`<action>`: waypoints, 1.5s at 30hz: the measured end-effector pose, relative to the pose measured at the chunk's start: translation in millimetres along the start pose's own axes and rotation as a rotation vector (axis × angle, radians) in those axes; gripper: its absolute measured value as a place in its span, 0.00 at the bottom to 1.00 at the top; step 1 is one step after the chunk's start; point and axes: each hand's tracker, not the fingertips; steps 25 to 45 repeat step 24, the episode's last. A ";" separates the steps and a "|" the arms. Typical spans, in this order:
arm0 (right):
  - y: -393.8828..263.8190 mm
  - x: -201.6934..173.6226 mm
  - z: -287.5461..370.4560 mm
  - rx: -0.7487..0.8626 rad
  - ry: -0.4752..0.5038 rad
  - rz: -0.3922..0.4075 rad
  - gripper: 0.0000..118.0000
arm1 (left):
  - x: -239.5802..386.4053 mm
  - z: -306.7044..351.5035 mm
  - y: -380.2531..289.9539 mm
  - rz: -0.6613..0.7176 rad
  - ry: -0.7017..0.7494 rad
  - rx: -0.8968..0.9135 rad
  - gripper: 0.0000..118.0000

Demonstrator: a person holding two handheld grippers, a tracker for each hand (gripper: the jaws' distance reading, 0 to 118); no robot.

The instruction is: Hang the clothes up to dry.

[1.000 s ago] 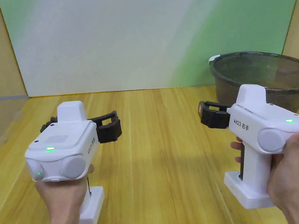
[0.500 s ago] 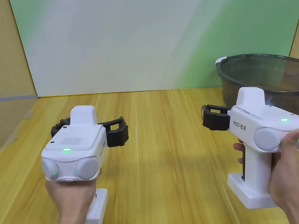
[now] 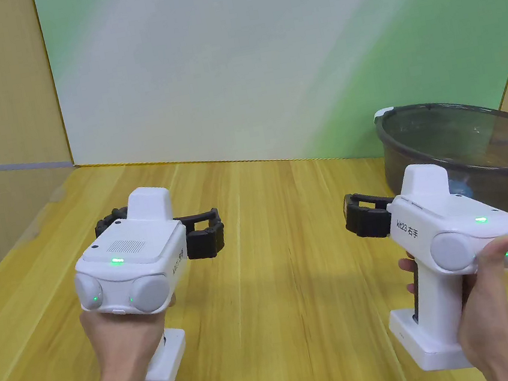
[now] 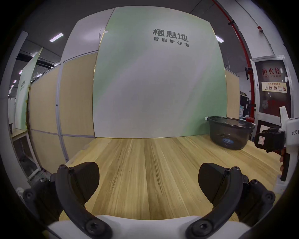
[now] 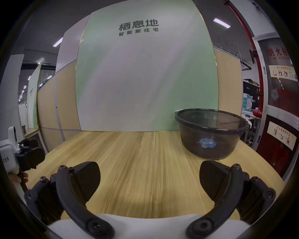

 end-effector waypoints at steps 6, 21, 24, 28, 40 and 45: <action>-0.5 1.0 1.9 0.001 -0.001 -0.016 1.00 | -4.1 3.0 -1.7 0.002 0.029 0.000 1.00; -2.8 4.0 1.7 0.000 -0.017 -0.034 1.00 | 1.4 15.1 10.0 0.018 -0.023 0.029 1.00; -3.3 1.0 3.0 0.009 -0.040 -0.044 1.00 | 2.8 15.2 9.7 0.004 -0.019 0.026 1.00; -3.3 1.0 3.0 0.009 -0.040 -0.044 1.00 | 2.8 15.2 9.7 0.004 -0.019 0.026 1.00; -3.3 1.0 3.0 0.009 -0.040 -0.044 1.00 | 2.8 15.2 9.7 0.004 -0.019 0.026 1.00; -3.3 1.0 3.0 0.009 -0.040 -0.044 1.00 | 2.8 15.2 9.7 0.004 -0.019 0.026 1.00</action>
